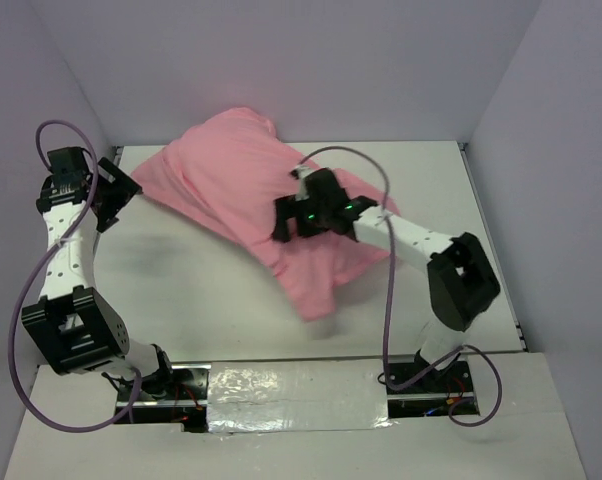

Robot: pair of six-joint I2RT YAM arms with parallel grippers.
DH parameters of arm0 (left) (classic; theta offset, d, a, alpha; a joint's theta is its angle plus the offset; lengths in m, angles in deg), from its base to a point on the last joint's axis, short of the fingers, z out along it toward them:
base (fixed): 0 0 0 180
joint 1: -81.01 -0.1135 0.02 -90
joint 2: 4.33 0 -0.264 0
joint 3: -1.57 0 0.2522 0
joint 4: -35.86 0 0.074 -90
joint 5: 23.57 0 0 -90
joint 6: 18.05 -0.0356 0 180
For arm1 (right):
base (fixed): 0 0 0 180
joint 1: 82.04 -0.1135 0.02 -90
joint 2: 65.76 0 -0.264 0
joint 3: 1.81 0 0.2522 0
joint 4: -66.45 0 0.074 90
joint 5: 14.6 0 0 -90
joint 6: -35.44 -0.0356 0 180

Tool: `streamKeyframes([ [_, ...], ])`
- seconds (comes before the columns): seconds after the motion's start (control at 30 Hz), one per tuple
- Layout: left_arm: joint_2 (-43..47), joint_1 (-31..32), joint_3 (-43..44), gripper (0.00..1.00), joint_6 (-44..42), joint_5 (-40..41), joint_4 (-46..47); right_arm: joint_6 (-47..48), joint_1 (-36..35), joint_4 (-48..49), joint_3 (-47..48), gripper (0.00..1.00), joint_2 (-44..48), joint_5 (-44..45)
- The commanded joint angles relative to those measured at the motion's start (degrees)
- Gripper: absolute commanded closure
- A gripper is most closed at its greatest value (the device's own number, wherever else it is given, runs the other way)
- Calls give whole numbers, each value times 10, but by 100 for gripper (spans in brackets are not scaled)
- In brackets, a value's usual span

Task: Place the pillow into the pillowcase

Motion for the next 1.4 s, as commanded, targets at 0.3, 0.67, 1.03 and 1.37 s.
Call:
streamKeyframes([
  [0.3, 28, 5, -185, 1, 37, -62, 123, 44, 195, 5, -47, 0, 88, 37],
  [0.67, 51, 6, -318, 1, 95, -66, 318, 2, 262, -1, -132, 0, 288, -14],
  [1.03, -122, -3, -259, 1, 74, -65, 412, -2, 381, -45, -188, 0, 410, -53],
  [1.37, -251, 13, -214, 2, 18, -149, 462, 6, 430, -52, -204, 0, 417, -60],
])
